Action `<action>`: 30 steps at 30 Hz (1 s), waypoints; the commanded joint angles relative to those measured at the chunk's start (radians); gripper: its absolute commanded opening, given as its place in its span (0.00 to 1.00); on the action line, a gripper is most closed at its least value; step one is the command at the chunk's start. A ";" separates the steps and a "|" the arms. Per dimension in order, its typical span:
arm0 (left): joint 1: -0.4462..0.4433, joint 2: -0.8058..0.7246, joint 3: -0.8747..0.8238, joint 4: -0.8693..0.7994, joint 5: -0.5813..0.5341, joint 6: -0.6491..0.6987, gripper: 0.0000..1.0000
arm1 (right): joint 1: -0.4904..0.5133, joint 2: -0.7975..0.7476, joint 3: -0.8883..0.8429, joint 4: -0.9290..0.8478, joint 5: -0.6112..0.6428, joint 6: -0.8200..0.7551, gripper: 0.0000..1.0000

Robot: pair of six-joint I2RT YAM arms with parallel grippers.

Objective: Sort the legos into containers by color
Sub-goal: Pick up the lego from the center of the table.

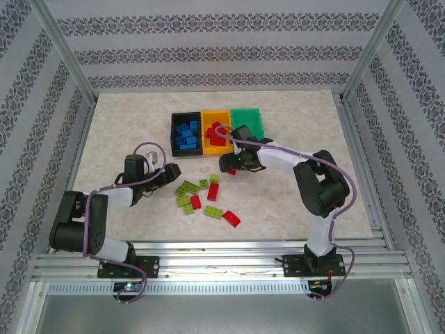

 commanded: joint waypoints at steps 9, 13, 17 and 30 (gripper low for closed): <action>0.018 0.000 0.016 0.030 0.008 -0.002 0.91 | 0.022 0.032 0.027 -0.038 0.059 -0.013 0.71; 0.018 -0.014 0.010 0.029 0.001 -0.001 0.91 | 0.024 0.033 0.020 -0.035 0.047 -0.015 0.63; 0.018 -0.027 0.011 0.018 -0.005 0.004 0.91 | 0.023 0.027 0.011 -0.034 0.035 -0.019 0.50; 0.012 -0.089 0.006 -0.019 -0.031 0.027 0.90 | 0.022 -0.053 -0.031 -0.018 -0.018 -0.015 0.36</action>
